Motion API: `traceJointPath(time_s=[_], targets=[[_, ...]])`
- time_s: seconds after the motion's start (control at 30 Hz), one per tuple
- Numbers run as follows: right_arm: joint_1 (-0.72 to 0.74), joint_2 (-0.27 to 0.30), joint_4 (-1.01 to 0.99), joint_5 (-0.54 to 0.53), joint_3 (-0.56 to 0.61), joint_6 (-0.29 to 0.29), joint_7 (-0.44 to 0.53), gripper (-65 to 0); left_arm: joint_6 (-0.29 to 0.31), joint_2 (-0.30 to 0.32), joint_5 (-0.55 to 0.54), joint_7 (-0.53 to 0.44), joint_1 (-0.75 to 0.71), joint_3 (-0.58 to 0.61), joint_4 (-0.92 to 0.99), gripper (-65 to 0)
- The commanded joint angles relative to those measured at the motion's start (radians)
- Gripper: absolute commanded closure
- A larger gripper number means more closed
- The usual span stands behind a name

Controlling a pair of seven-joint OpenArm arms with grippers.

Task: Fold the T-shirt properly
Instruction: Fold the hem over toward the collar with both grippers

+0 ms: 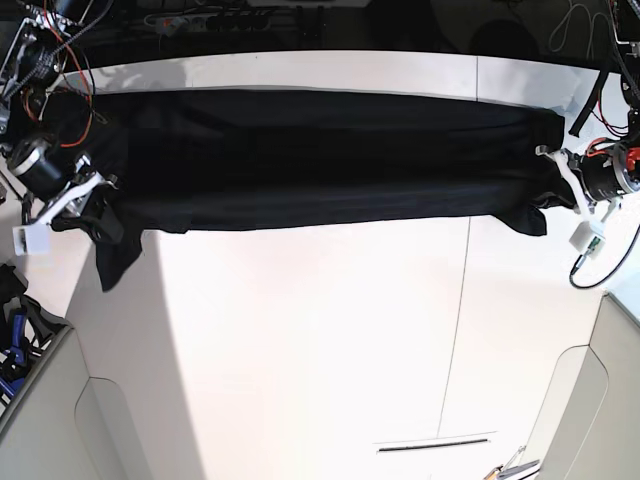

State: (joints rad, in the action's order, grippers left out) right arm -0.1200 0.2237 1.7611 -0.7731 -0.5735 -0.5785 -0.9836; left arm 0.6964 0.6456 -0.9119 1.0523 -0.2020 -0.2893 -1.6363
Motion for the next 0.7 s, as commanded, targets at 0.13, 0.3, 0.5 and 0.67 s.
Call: traceJointPath(time_s=[0.13,0.3,0.5,0.67], targets=[[-0.068,-0.004,0.015,-0.008,-0.016,-0.005,0.018,0.0,0.002,0.022,-0.003,-0.008,-0.034,-0.012,-0.030,0.0],[-0.111,-0.045,0.015,0.077,-0.016,0.000,0.018,0.0,0.002,0.021,0.011,-0.008,-0.037,-0.012,-0.030,0.0],[-0.127,-0.073,0.015,0.082,-0.016,0.000,0.018,-16.1,0.002,0.019,0.010,-0.008,-0.036,-0.012,-0.030,0.0],[-0.127,-0.075,0.015,0.081,-0.018,0.014,-0.003,-24.8,-0.023,0.019,0.010,-0.008,-0.036,-0.012,-0.030,-19.1]])
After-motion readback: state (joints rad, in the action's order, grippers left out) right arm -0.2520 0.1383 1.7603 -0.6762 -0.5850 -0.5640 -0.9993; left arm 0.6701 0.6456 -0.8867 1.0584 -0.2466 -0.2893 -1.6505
